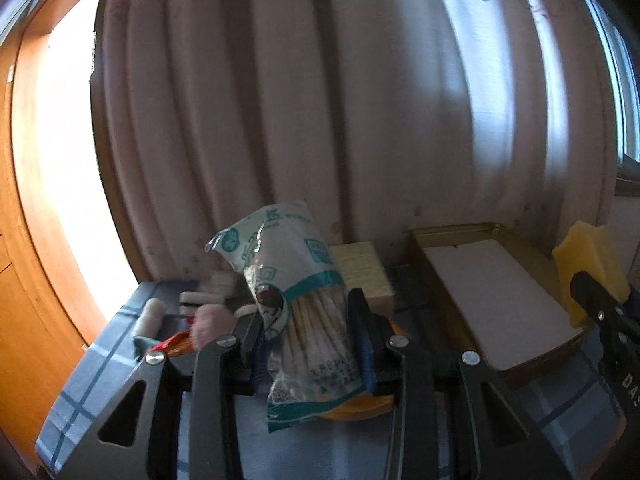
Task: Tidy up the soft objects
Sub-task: 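Carry the sponge and swab bag toward the gold paper-lined tray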
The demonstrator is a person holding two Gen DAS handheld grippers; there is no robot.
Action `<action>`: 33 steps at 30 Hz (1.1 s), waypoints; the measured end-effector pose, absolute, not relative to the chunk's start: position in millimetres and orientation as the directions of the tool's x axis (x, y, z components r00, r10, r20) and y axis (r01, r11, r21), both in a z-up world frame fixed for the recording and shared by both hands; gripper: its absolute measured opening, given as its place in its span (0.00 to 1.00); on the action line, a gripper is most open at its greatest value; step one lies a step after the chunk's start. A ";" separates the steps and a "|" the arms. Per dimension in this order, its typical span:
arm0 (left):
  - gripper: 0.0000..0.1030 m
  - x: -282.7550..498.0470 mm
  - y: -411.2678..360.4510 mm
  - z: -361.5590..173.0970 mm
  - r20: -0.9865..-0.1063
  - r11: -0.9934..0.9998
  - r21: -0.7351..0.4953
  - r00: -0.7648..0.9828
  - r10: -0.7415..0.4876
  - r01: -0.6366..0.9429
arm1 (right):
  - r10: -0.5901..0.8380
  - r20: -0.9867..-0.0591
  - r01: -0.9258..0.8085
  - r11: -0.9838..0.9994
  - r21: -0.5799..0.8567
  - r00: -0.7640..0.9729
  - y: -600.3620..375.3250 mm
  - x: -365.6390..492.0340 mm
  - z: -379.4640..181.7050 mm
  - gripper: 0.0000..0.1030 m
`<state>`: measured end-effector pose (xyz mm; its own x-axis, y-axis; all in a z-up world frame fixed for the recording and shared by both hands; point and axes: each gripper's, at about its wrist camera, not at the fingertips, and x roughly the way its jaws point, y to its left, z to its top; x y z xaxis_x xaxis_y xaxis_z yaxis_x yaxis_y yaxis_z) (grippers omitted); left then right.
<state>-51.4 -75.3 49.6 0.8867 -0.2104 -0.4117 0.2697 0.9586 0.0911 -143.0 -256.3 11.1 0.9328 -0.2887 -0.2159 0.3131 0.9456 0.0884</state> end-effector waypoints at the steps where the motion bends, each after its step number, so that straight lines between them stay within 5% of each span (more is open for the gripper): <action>1: 0.33 -51.8 -79.8 50.1 -0.410 0.956 0.094 0.885 -0.219 0.279 | -0.302 -0.217 0.326 0.942 0.084 0.928 -262.2 -142.3 12.1 0.55; 16: 0.33 -38.0 -179.1 38.1 -0.432 0.890 0.102 0.826 -0.363 0.445 | -0.423 -0.276 0.447 0.894 0.026 0.863 -338.1 -119.2 9.4 0.55; 33: 0.33 -12.3 -236.9 -4.4 -0.561 0.853 0.119 0.744 -0.364 0.507 | -0.344 -0.432 0.387 0.922 0.012 0.834 -362.8 -65.6 -6.4 0.55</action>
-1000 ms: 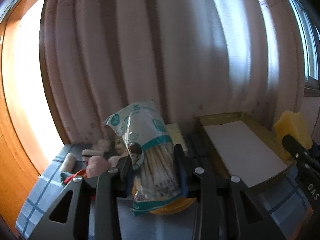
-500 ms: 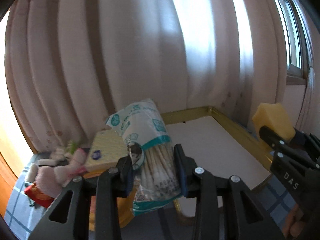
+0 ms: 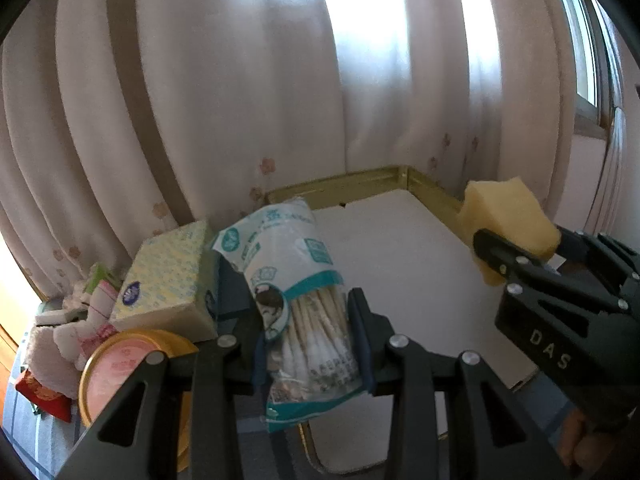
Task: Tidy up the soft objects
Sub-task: 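Carry the sponge and swab bag toward the gold paper-lined tray, then release the sponge with the right gripper while the left releases the swab bag into the tray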
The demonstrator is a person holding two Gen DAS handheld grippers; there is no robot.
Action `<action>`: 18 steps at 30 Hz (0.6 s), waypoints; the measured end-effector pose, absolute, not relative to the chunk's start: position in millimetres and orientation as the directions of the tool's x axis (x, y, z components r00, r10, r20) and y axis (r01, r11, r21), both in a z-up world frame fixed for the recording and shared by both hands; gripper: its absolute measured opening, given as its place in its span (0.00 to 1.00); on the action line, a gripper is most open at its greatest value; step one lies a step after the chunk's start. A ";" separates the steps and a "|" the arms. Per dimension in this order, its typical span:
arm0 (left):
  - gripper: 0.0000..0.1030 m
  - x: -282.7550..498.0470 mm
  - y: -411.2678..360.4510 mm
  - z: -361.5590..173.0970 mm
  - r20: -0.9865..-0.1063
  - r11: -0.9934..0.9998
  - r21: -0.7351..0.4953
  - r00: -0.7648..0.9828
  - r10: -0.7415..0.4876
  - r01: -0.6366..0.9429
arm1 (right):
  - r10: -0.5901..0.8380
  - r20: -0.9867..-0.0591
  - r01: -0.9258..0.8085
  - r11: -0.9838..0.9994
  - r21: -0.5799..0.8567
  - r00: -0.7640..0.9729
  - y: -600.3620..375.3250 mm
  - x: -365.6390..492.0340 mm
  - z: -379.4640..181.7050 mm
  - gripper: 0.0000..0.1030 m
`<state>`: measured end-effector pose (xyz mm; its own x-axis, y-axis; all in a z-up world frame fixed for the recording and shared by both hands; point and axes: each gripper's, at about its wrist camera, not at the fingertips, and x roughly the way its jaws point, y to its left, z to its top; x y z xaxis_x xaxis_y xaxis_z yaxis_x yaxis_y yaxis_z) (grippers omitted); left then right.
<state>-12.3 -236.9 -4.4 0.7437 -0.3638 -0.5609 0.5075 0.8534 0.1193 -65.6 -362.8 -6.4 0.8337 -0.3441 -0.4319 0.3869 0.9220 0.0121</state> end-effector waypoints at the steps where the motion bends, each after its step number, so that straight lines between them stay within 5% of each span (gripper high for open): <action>1: 0.33 -10.2 -237.9 -5.8 -0.566 0.853 0.119 0.741 -0.362 0.507 | -0.339 -0.431 0.384 0.923 0.019 0.836 -363.7 -64.9 -6.2 0.55; 10: 0.34 -4.7 -244.1 -10.4 -0.578 0.855 0.129 0.739 -0.346 0.502 | -0.302 -0.462 0.351 0.936 0.023 0.834 -364.4 -53.9 -9.3 0.57; 13: 0.43 -3.2 -244.9 -10.0 -0.575 0.856 0.119 0.738 -0.354 0.503 | -0.309 -0.467 0.361 0.932 0.024 0.829 -365.3 -51.1 -10.2 0.67; 15: 0.72 -4.6 -244.5 -9.0 -0.562 0.858 0.116 0.745 -0.359 0.501 | -0.326 -0.454 0.379 0.925 0.028 0.829 -366.0 -53.3 -9.0 0.75; 18: 0.87 -8.3 -242.7 -7.2 -0.535 0.864 0.113 0.763 -0.364 0.491 | -0.345 -0.413 0.394 0.918 0.037 0.843 -364.5 -61.5 -5.8 0.79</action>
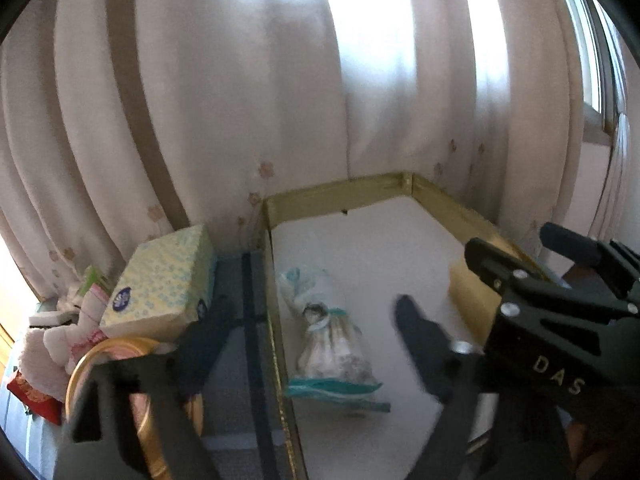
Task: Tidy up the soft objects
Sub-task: 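Release the sponge with the right gripper while the left releases the swab bag into the tray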
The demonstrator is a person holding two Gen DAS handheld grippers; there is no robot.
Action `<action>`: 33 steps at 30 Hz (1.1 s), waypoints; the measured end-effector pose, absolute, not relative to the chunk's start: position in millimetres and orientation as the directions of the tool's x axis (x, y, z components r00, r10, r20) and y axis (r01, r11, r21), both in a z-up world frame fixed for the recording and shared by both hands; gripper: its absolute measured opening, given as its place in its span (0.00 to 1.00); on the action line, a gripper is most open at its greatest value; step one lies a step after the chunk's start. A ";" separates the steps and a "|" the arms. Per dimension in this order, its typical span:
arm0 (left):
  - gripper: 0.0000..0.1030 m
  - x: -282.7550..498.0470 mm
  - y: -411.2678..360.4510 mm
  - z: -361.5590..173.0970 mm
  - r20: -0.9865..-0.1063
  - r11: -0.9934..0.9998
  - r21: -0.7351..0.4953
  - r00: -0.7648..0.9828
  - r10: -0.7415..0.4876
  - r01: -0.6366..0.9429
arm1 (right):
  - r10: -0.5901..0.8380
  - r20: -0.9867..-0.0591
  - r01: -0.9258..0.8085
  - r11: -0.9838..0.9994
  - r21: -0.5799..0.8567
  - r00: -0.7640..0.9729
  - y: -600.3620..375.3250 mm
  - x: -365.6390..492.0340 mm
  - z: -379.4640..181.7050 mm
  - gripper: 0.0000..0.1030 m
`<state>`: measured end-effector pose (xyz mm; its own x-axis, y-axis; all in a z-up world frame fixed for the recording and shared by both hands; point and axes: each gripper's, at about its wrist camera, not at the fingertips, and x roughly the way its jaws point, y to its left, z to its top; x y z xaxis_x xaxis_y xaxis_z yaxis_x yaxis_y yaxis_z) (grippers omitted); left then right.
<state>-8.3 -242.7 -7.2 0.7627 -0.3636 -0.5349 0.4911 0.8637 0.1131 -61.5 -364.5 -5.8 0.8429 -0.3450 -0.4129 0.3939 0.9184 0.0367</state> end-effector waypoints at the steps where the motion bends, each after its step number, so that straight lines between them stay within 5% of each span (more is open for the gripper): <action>1: 0.88 -10.7 -241.0 -5.7 -0.518 0.866 0.108 0.771 -0.370 0.488 | -0.351 -0.393 0.398 0.917 0.042 0.850 -363.5 -65.0 -4.4 0.79; 33: 0.94 -21.9 -199.1 7.5 -0.374 0.927 0.037 0.865 -0.334 0.373 | -0.507 -0.216 0.521 0.853 0.014 0.835 -350.2 -96.0 7.5 0.86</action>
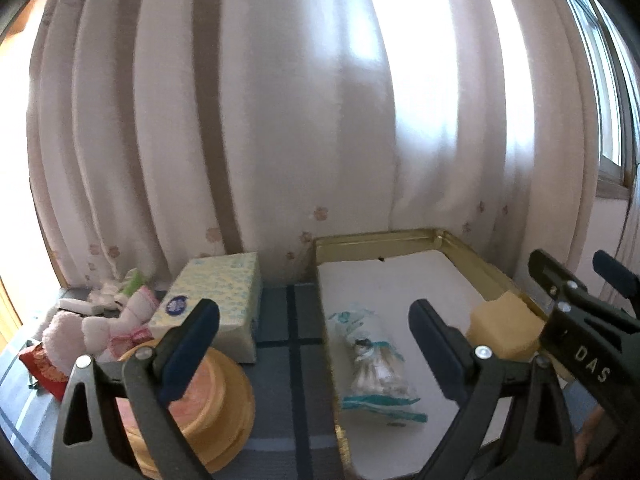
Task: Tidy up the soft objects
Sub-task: 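Release the sponge with the right gripper while the left releases the swab bag into the tray, then move both tools back over the remaining soft items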
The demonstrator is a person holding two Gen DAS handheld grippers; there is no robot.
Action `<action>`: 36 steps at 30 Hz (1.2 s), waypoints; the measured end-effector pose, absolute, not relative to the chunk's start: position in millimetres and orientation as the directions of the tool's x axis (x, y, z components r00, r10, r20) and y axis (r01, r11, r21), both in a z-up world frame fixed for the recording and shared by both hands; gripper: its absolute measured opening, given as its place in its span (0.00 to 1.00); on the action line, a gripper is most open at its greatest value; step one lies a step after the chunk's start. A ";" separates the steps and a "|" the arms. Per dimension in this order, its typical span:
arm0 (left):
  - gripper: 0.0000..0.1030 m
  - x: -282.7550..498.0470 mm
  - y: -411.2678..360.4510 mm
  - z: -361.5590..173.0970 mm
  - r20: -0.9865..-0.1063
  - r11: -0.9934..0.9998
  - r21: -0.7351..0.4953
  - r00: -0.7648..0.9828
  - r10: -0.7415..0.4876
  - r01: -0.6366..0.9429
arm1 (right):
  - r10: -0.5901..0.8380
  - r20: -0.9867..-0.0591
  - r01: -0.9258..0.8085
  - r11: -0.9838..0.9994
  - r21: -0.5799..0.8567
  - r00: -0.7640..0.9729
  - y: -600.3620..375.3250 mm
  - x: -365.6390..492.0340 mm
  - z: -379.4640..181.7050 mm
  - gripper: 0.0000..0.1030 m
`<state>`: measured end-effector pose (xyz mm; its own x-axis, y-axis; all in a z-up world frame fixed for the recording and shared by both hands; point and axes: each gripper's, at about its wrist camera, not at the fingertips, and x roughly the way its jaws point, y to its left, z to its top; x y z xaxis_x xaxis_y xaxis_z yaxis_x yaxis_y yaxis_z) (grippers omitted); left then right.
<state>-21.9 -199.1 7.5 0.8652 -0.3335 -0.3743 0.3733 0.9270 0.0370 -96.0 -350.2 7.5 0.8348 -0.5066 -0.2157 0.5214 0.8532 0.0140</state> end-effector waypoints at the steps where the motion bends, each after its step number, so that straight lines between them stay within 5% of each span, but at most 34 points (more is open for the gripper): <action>1: 0.94 -22.2 -196.0 7.8 -0.373 0.930 0.038 0.869 -0.326 0.365 | -0.507 -0.216 0.522 0.853 0.013 0.835 -350.0 -95.9 7.9 0.86; 22: 0.94 -22.7 -127.2 6.1 -0.381 0.959 -0.012 0.885 -0.267 0.284 | -0.548 -0.215 0.566 0.824 0.028 0.808 -327.5 -104.2 7.2 0.86; 36: 0.94 -13.2 -45.5 3.7 -0.414 0.984 -0.018 0.895 -0.167 0.175 | -0.414 -0.223 0.440 0.894 0.083 0.883 -249.9 -91.7 4.5 0.86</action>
<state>-13.2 -45.5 3.8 0.8949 -0.1669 -0.4140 0.1753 0.9844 -0.0180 -91.7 -249.9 4.5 0.8828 -0.4136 -0.2226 0.4399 0.8942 0.0831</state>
